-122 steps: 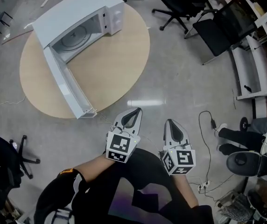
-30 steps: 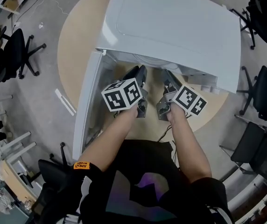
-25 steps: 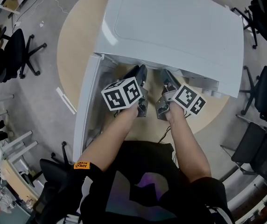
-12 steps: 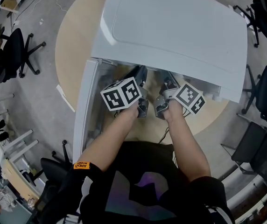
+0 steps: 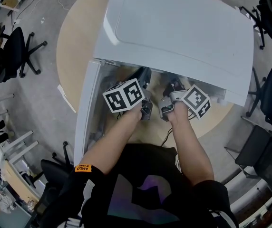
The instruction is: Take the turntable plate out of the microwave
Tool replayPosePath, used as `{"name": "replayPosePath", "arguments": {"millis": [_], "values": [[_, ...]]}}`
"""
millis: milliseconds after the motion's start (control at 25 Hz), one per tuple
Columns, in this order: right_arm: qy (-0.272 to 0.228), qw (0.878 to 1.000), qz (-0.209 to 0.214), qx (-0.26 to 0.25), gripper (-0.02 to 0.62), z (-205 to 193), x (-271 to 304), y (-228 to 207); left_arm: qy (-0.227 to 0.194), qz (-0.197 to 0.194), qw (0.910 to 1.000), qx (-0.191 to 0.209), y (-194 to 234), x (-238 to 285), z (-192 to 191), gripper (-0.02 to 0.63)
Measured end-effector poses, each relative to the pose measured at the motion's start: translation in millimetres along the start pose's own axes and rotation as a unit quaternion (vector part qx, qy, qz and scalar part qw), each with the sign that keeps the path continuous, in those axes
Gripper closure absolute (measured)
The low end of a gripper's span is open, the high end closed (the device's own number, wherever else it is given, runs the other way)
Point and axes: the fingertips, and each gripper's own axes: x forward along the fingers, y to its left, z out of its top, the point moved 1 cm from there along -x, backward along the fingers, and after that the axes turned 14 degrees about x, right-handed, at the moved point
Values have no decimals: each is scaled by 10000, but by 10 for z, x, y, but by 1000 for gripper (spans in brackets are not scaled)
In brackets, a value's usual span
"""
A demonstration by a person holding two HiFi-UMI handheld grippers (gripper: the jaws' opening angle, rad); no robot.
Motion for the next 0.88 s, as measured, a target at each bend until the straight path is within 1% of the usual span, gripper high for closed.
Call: {"name": "replayPosePath", "arguments": {"millis": [160, 360, 560, 640, 720, 760, 880], "values": [[-4, 9999, 129, -21, 517, 10, -8, 58, -31, -19, 9999, -127, 27, 10, 11, 474], [-11, 9998, 203, 21, 517, 19, -11, 58, -127, -220, 9989, -401, -14, 84, 30, 474], [16, 9996, 258, 66, 517, 11, -7, 76, -190, -262, 9971, -685, 1, 125, 38, 474], [49, 9990, 447, 30, 517, 6, 3, 154, -184, -274, 9966, -755, 0, 138, 25, 474], [102, 9962, 858, -99, 518, -2, 24, 369, -187, -287, 9961, -818, -2, 142, 22, 474], [113, 9949, 982, -194, 518, 2, 35, 477, -196, -295, 9957, -854, -4, 144, 25, 474], [175, 9931, 1088, -408, 518, -14, 57, 676, -230, -318, 9941, -1008, -1, 148, 32, 474]]}}
